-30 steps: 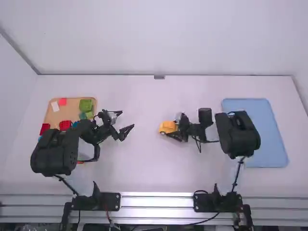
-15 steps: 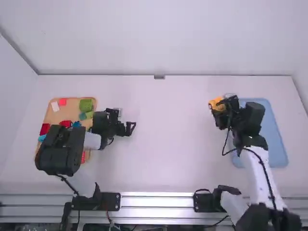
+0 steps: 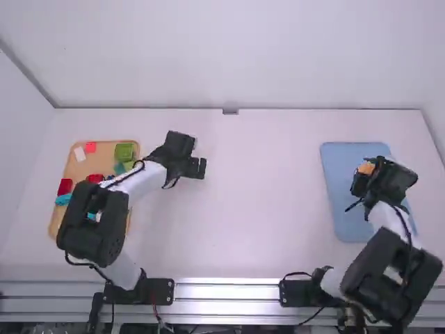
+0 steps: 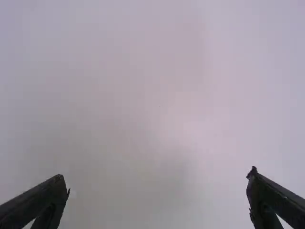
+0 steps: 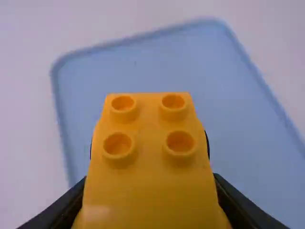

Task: Assemble lego blocks to make yellow taxi

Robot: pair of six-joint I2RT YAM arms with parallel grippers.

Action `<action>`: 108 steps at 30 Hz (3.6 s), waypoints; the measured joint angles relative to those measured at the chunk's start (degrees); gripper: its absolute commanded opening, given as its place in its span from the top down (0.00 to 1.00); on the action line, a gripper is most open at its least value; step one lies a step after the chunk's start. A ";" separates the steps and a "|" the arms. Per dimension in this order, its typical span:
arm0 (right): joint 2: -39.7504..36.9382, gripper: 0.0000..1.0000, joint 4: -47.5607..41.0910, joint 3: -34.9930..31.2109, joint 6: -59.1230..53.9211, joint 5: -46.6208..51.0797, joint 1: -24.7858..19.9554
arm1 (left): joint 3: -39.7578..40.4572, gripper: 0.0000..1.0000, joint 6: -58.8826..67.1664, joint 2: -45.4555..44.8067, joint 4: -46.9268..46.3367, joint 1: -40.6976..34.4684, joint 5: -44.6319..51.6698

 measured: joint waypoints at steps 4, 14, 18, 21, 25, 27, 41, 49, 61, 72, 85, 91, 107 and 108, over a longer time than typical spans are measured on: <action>6.19 0.65 -1.86 0.70 0.09 -0.61 -0.66 | 4.37 0.01 -0.22 -1.57 -5.40 -1.60 -1.84; 9.90 0.02 -16.44 10.14 0.02 2.82 2.45 | 7.17 0.01 -0.42 -4.17 -8.46 -1.88 -3.17; 4.44 0.02 -24.90 12.92 1.90 10.21 7.45 | 9.40 0.01 -0.57 -5.49 -14.36 -1.90 -3.17; -2.93 0.02 -30.62 16.90 2.99 15.82 14.43 | 15.10 0.01 -1.51 -7.48 -22.18 -1.88 -3.19; -10.78 0.02 -32.04 19.61 3.50 18.05 22.97 | 20.70 0.01 -1.03 -10.36 -26.82 -1.88 -3.21; -15.37 0.02 -31.93 20.13 3.65 18.82 28.89 | 22.67 0.01 -0.74 -12.20 -28.59 -1.88 -3.23; -27.08 0.16 -25.16 15.28 5.62 15.06 33.99 | 19.69 0.15 4.07 -20.31 -23.74 3.93 -0.83; -34.80 0.29 -17.68 7.78 10.38 11.76 33.38 | 13.09 0.26 5.55 -27.23 -17.11 10.58 -0.46; -49.13 0.56 -4.26 -6.16 11.56 11.30 33.38 | 0.26 0.51 5.79 -40.28 -4.00 15.43 -0.33; -63.52 0.80 -4.07 -20.63 11.74 11.08 33.38 | -14.12 0.76 5.92 -55.12 9.66 15.41 -0.31; -75.73 1.00 -4.07 -32.96 11.72 11.19 33.38 | -30.64 1.00 5.95 -71.71 9.97 15.43 -0.31; -80.06 1.00 -4.07 -37.24 11.67 11.06 33.38 | -37.05 1.00 5.95 -78.27 9.97 15.41 -0.31; -84.00 1.00 -3.65 -37.86 11.61 11.08 33.38 | -50.25 1.00 5.95 -91.54 10.01 15.41 -0.33; -84.00 1.00 -3.61 -37.88 11.72 11.10 33.38 | -50.97 1.00 5.95 -92.26 9.99 15.43 -0.33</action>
